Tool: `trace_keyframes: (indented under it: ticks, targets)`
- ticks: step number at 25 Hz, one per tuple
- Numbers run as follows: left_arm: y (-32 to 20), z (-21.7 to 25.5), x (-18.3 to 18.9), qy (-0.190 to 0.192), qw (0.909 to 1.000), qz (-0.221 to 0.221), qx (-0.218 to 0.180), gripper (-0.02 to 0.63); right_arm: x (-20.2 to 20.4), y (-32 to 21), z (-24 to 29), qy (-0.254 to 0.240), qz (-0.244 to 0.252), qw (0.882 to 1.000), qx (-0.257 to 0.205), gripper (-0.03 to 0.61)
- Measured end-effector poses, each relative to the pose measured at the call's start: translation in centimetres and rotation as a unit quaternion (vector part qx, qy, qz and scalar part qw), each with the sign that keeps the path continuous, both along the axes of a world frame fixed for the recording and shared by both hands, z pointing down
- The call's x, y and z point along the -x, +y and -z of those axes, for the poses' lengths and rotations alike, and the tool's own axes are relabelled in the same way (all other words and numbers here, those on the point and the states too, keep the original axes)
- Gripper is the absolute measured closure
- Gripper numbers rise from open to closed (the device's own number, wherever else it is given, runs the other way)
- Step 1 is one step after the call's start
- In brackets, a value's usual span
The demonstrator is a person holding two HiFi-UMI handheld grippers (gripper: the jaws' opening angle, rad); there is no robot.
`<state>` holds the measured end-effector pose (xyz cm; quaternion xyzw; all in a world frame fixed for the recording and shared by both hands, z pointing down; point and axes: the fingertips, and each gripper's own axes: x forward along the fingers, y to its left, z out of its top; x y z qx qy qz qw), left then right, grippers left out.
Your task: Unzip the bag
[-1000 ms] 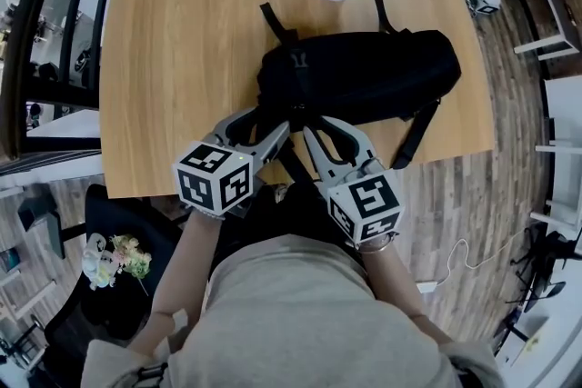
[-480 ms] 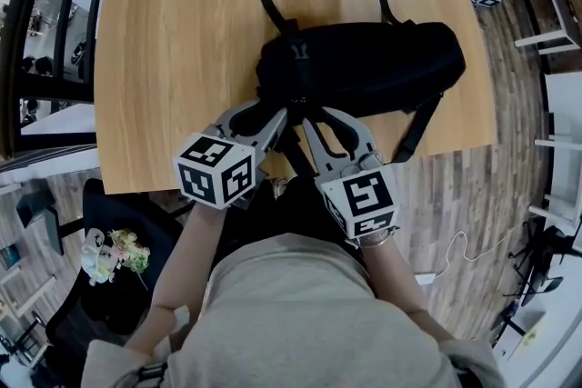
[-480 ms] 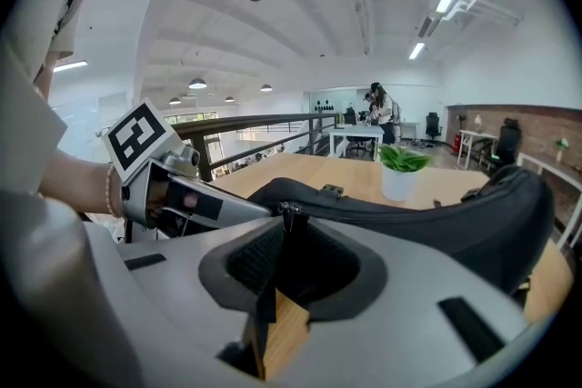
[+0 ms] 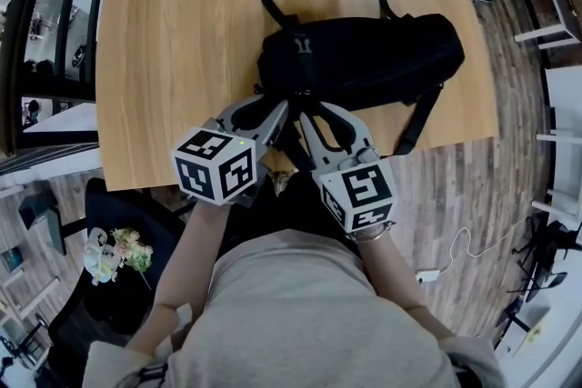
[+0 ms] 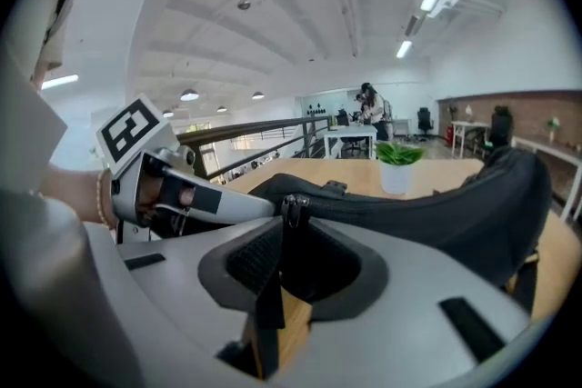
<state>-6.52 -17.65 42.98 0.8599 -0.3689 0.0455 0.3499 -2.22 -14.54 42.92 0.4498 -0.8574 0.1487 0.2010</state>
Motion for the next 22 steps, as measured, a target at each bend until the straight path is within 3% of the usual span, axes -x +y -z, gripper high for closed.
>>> trace_keyframes:
  ticks: [3, 6, 11, 14, 18, 22]
  targets:
    - [0.1, 0.2, -0.1, 0.001, 1.0, 0.0, 0.0, 0.534, -0.1, -0.3, -0.1, -0.038, -0.021, 0.999, 0.017, 0.497]
    - [0.3, 0.4, 0.0, 0.003, 1.0, 0.001, 0.001, 0.535, 0.0, -0.5, 0.1, -0.038, -0.028, 0.999, 0.01, 0.488]
    - [0.1, 0.7, 0.0, 0.011, 0.9999, 0.004, 0.006, 0.537, 0.6, -0.5, 1.7, 0.057, -0.007, 0.996, -0.07, 0.486]
    - [0.0, 0.9, 0.1, 0.014, 0.9999, 0.002, 0.006, 0.537, 1.1, -0.5, 2.0, 0.132, 0.019, 0.983, -0.123, 0.477]
    - [-0.3, 1.0, 0.1, 0.019, 0.9998, -0.002, 0.008, 0.538, 1.2, -0.9, 1.8, 0.21, 0.042, 0.964, -0.158, 0.46]
    - [-0.6, 0.9, 0.1, 0.023, 0.9997, -0.005, 0.01, 0.538, 1.5, -1.1, 1.2, 0.292, 0.089, 0.931, -0.201, 0.451]
